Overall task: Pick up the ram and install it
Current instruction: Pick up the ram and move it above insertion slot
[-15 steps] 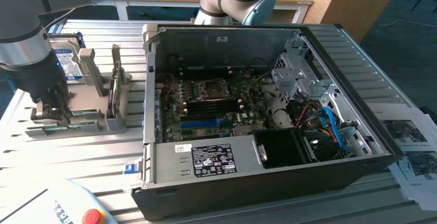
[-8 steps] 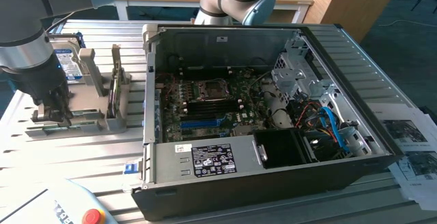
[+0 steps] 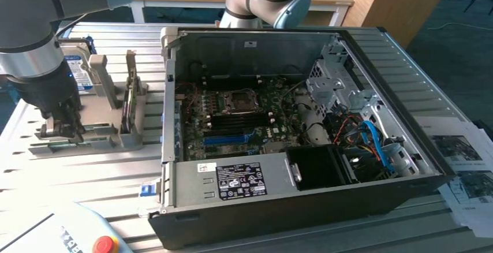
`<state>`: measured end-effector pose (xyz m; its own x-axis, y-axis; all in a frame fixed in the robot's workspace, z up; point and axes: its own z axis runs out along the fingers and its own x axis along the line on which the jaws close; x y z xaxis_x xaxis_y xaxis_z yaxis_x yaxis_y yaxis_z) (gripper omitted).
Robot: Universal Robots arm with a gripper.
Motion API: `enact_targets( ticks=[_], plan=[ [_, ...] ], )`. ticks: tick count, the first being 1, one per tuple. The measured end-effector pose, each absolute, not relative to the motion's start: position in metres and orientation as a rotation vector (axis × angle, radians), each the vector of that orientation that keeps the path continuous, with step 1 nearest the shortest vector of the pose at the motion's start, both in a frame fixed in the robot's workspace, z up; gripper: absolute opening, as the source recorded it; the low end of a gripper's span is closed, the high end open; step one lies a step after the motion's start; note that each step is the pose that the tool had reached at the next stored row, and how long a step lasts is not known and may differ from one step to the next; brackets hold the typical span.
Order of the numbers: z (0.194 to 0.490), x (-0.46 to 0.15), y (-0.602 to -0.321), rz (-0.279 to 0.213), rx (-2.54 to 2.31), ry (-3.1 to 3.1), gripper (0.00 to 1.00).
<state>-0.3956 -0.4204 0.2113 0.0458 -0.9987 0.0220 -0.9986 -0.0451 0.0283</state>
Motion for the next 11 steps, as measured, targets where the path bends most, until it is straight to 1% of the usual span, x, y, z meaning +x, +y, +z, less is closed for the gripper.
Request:
enact_targets(
  ticks=[11],
  plan=[
    [0.2057, -0.3953, -0.4204, -0.006, 2.246, -2.146, 0.27]
  ],
)
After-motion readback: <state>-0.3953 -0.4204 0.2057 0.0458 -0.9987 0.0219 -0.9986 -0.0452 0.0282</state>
